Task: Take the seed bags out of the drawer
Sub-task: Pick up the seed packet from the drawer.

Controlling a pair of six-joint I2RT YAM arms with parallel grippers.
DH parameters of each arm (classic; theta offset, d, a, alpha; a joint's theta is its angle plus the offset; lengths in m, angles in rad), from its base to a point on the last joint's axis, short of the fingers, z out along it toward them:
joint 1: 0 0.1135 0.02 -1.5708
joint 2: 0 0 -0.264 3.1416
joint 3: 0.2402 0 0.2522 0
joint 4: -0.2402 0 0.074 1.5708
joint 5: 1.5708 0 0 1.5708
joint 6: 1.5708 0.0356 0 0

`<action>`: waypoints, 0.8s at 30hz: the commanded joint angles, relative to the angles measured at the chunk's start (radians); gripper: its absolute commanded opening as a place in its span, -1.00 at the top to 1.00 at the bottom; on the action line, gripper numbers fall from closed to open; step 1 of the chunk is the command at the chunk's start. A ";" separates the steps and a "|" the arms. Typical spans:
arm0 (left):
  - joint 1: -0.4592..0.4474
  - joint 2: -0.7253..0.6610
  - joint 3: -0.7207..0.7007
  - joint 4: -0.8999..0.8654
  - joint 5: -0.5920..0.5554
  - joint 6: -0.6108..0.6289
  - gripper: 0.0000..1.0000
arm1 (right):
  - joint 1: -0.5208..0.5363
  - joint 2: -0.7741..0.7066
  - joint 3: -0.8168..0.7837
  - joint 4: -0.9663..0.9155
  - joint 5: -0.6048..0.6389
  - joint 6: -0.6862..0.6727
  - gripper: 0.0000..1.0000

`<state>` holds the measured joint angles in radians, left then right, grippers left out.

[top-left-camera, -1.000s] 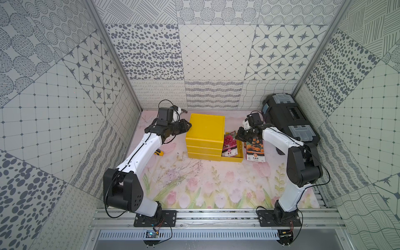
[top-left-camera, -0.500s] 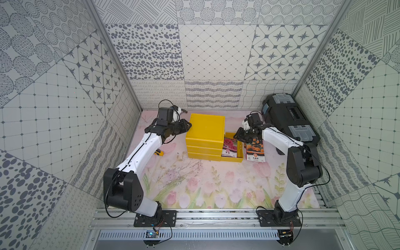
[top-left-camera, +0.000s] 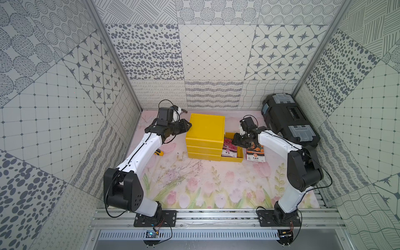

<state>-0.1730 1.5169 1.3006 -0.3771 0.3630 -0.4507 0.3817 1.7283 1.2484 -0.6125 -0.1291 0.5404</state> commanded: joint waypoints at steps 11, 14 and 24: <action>-0.005 0.014 -0.020 -0.243 0.012 0.011 0.50 | 0.036 -0.112 -0.181 0.137 -0.071 0.125 -0.05; -0.005 0.011 -0.020 -0.243 0.011 0.012 0.50 | 0.039 -0.109 -0.192 0.152 -0.067 0.134 -0.05; -0.005 0.011 -0.020 -0.241 0.013 0.010 0.50 | 0.049 -0.068 -0.193 0.169 -0.076 0.139 -0.06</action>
<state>-0.1730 1.5150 1.3006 -0.3763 0.3614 -0.4515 0.4202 1.6325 1.0599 -0.4808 -0.1982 0.6701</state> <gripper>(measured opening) 0.251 0.529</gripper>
